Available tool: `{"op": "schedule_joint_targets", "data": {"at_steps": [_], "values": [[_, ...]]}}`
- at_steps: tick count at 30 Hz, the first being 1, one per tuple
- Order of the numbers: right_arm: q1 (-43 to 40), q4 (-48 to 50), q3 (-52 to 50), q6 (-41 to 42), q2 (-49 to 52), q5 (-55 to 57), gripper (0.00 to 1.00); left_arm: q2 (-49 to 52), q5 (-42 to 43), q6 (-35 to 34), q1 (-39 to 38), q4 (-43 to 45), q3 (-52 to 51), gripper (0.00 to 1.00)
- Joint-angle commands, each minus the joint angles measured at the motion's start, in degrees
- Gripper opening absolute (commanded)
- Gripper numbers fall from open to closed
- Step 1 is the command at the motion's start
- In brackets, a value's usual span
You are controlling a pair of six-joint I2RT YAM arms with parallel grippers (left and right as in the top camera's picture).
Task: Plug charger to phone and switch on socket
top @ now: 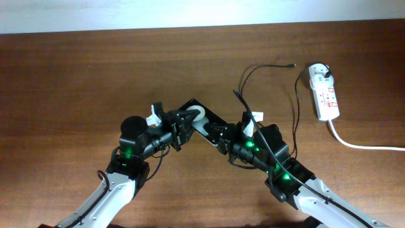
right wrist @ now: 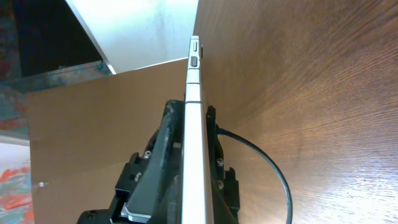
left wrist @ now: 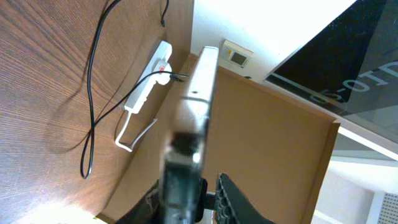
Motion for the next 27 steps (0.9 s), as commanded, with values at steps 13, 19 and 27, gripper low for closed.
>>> {"op": "schedule_joint_targets", "data": {"at_steps": [13,19,27], "values": [[0.37,-2.40,0.96,-0.83,0.13,0.46,0.29,0.20,-0.17,3.39,-0.11,0.11,0.20,0.00],[0.20,-12.26,0.96,-37.90,0.13,9.46,0.95,0.20,0.52,28.44,4.02,-20.44,0.20,0.00],[-11.02,-48.30,23.06,-50.16,1.25,24.30,0.99,0.20,-0.74,37.66,5.09,-26.10,0.20,0.00]]}}
